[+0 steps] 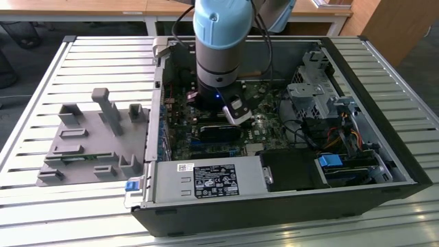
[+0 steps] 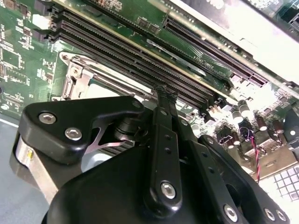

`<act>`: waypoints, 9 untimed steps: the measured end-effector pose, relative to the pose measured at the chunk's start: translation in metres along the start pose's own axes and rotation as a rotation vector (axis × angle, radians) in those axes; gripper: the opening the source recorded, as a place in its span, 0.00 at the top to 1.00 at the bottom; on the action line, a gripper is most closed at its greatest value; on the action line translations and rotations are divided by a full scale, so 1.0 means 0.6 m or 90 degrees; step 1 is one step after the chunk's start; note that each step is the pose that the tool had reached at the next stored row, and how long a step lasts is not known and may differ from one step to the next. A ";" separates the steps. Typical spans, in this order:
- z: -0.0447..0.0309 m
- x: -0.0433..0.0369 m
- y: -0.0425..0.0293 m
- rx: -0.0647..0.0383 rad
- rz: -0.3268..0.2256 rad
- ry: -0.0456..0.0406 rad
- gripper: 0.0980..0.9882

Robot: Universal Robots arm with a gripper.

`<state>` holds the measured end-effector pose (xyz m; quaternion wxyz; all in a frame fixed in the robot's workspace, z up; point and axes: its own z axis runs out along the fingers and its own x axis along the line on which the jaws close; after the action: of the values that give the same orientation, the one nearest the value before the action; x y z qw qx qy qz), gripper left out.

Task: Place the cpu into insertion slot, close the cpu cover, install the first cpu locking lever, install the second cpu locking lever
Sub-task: 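Install the second cpu locking lever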

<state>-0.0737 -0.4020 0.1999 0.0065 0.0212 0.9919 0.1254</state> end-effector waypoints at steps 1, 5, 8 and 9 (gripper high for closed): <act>0.001 0.001 0.000 -0.001 0.000 0.0001 0.99; 0.006 0.001 -0.002 -0.006 0.000 0.0004 0.99; 0.008 0.001 -0.002 -0.018 -0.001 0.0010 0.99; 0.009 0.001 -0.002 -0.023 -0.001 0.0012 0.99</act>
<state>-0.0745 -0.4021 0.1944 0.0060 0.0205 0.9894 0.1433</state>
